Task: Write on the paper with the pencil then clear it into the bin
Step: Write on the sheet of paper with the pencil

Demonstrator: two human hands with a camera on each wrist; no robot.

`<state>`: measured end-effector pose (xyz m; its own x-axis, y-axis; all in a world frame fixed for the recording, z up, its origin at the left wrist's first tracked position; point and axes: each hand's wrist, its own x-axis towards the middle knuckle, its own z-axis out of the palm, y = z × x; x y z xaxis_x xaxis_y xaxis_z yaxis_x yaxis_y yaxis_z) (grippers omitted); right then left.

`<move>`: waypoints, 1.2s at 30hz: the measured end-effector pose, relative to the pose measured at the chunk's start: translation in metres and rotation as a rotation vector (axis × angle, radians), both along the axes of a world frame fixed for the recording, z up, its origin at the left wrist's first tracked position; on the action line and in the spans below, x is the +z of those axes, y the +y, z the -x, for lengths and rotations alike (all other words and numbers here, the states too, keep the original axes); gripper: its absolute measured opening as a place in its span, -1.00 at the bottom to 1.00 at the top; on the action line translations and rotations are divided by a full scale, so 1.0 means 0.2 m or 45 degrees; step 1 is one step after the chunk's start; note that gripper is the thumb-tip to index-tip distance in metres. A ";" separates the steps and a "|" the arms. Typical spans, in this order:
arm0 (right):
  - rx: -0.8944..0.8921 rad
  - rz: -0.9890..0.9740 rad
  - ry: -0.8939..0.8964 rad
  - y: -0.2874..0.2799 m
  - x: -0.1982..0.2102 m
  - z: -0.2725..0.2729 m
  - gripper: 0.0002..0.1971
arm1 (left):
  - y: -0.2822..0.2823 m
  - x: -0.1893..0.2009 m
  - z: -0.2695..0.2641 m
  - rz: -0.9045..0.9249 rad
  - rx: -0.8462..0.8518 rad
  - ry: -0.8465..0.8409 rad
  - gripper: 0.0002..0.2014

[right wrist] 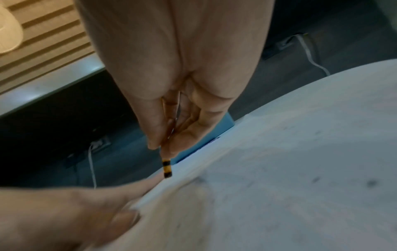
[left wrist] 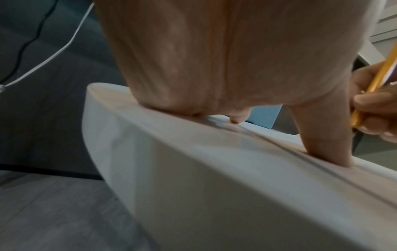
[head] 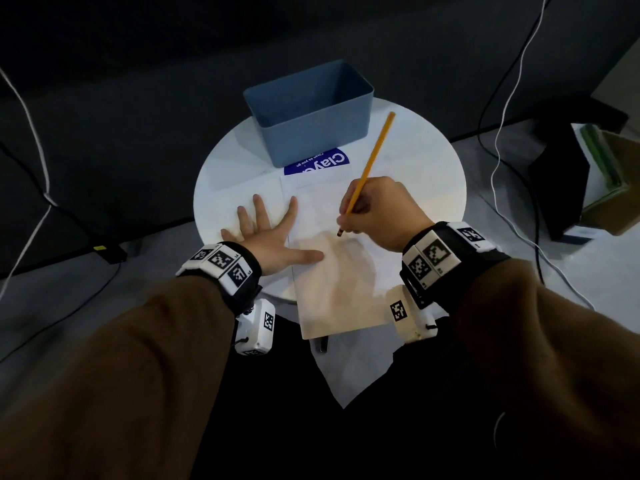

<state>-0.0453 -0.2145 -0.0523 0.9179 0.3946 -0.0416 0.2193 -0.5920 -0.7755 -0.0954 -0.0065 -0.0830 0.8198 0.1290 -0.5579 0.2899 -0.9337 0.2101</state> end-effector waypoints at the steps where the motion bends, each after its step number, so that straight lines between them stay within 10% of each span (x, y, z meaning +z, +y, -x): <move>1: 0.032 0.039 -0.022 0.03 -0.01 0.00 -0.90 | 0.00 0.00 0.00 -0.009 -0.005 0.002 0.18; 36: 0.340 0.189 -0.261 0.25 -0.04 -0.02 -0.80 | 0.01 -0.01 -0.02 -0.024 -0.042 0.010 0.20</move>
<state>-0.0416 -0.1655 -0.0595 0.7787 0.6247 0.0580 0.5231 -0.5956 -0.6096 -0.0923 -0.0053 -0.0854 0.8196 0.1125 -0.5618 0.2604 -0.9465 0.1904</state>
